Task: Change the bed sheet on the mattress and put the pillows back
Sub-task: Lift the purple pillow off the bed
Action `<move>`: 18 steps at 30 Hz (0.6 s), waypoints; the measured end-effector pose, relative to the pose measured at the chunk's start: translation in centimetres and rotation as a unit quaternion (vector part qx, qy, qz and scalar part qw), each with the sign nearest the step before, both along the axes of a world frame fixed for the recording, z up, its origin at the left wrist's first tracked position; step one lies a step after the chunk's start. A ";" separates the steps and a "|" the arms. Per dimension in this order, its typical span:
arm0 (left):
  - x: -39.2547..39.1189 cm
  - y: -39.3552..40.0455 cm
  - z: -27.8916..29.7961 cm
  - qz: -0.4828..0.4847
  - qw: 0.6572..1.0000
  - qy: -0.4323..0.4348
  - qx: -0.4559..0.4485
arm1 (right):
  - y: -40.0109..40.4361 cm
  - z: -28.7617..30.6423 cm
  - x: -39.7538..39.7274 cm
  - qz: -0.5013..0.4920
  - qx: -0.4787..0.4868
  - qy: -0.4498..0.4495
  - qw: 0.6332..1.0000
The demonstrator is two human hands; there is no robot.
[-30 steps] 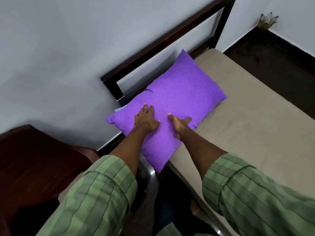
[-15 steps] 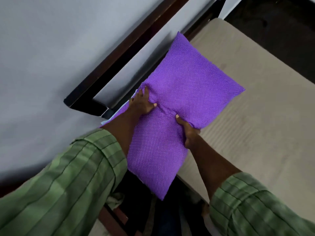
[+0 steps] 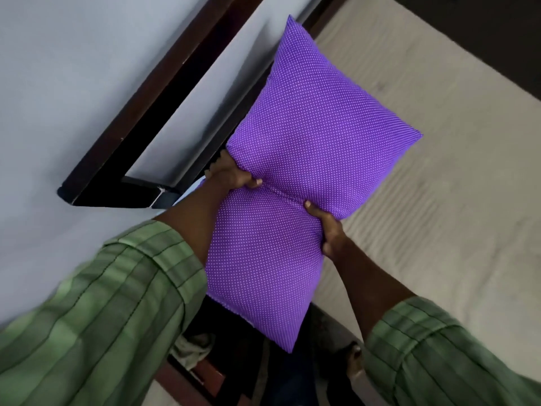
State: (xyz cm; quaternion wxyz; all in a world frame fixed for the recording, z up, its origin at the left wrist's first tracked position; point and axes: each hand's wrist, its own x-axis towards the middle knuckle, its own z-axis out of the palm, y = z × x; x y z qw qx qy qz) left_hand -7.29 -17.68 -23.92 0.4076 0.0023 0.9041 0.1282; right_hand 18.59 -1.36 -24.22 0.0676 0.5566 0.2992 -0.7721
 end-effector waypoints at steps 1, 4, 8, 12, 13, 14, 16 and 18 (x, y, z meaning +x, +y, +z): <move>-0.2 -0.3 -1.0 -0.005 1.000 -0.001 -0.002 | 0.1 0.8 0.3 -0.002 0.000 0.000 1.000; 1.6 -0.2 1.3 -0.048 0.998 0.035 0.011 | 0.2 2.6 1.8 -0.007 -0.012 -0.003 1.000; 7.6 1.9 11.3 -0.101 0.989 0.099 0.033 | 1.2 4.6 5.1 -0.004 -0.017 0.015 1.000; 14.2 4.3 18.5 -0.120 0.981 0.153 0.026 | 3.2 9.8 9.9 0.005 -0.009 0.056 0.998; 16.0 4.9 19.8 -0.122 0.979 0.164 0.029 | 3.6 11.7 11.4 0.014 -0.003 0.069 0.998; 17.9 5.6 21.1 -0.120 0.977 0.171 0.035 | 4.3 13.0 13.1 0.013 -0.005 0.083 0.996; 21.4 6.9 23.4 -0.121 0.977 0.174 0.032 | 5.5 14.8 16.4 -0.003 -0.016 0.101 0.995; 25.7 8.5 26.0 -0.123 0.975 0.184 0.022 | 7.0 16.3 20.1 -0.007 -0.004 0.105 0.994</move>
